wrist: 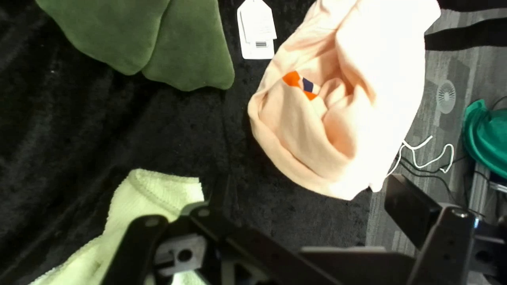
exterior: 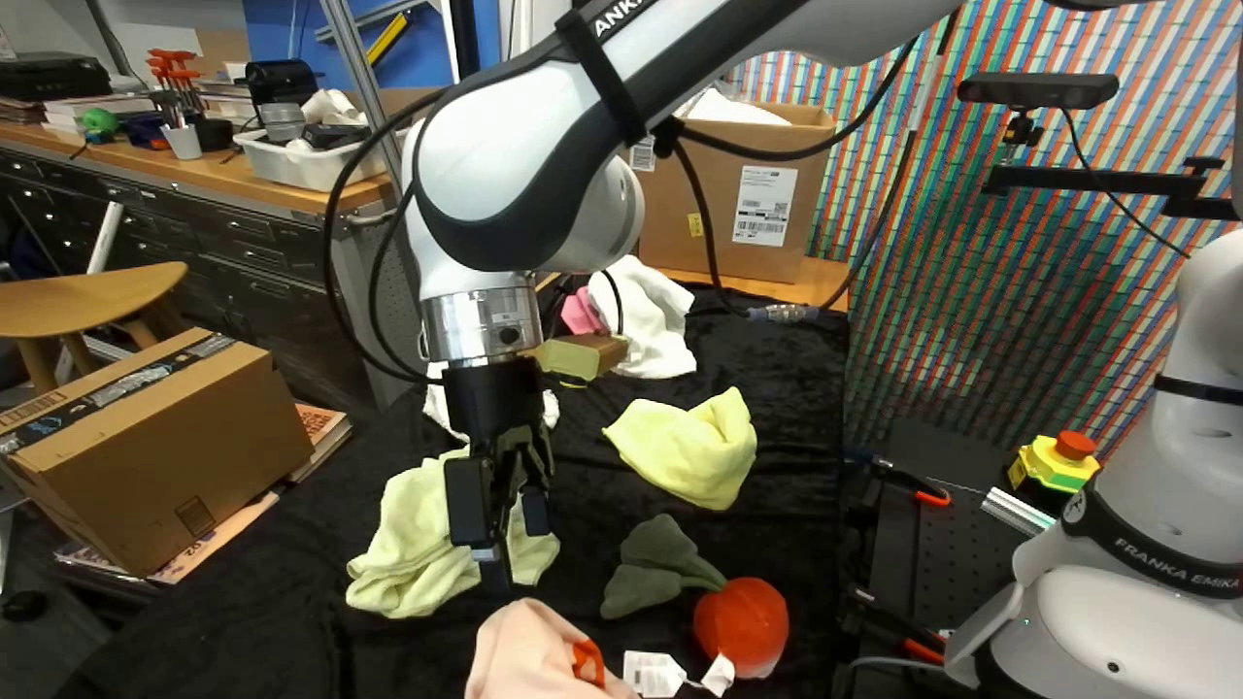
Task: Pile up all the objects on the table
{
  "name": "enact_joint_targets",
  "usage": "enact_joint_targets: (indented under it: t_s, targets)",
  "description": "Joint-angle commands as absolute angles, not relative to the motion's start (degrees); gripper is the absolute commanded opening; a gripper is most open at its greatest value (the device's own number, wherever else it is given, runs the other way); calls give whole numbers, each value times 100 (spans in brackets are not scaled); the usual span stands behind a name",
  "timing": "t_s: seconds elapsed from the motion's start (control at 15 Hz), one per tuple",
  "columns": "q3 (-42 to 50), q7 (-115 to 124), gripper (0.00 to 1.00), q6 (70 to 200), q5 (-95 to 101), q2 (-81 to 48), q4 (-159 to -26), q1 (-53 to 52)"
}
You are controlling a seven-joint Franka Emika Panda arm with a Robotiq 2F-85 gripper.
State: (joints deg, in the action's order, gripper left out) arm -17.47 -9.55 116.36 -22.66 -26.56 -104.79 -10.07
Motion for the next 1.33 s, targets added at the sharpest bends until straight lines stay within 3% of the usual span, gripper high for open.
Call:
enact_joint_targets:
  t_s: [0.0, 1.27]
  targets:
    - [-1742, -989, 100, 11575, -2444, -2795, -10306, -1043]
    - [-1827, -724, 100, 11604, -2417, -3185, -10359, -1375]
